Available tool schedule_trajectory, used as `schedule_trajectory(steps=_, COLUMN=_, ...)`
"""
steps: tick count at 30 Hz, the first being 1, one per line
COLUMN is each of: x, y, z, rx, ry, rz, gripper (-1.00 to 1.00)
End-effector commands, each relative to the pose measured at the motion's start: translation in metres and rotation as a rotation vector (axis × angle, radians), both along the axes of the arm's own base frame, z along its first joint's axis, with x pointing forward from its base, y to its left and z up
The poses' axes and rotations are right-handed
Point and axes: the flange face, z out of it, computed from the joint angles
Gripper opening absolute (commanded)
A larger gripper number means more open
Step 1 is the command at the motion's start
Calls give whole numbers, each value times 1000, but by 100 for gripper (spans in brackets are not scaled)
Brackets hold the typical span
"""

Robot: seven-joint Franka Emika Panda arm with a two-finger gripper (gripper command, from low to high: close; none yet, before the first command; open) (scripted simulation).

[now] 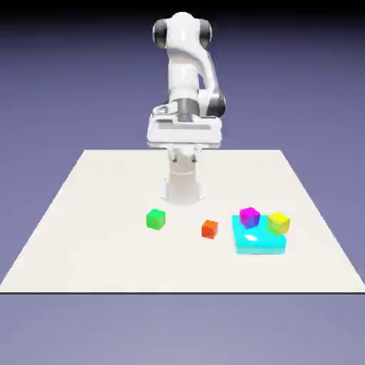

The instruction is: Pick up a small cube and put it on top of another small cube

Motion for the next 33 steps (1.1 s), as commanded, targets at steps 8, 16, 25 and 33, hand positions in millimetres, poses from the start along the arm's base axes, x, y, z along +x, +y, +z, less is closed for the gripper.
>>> schedule_trajectory(steps=8, x=-18, y=89, z=-145, rx=-332, ry=556, rz=401, gripper=0)
schedule_trajectory(steps=16, x=-97, y=143, z=-259, rx=-664, ry=1041, rz=834, gripper=0)
schedule_trajectory(steps=25, x=-112, y=123, z=-327, rx=-680, ry=1062, rz=856, gripper=0)
schedule_trajectory(steps=33, x=-101, y=144, z=-267, rx=-681, ry=1062, rz=855, gripper=-100)
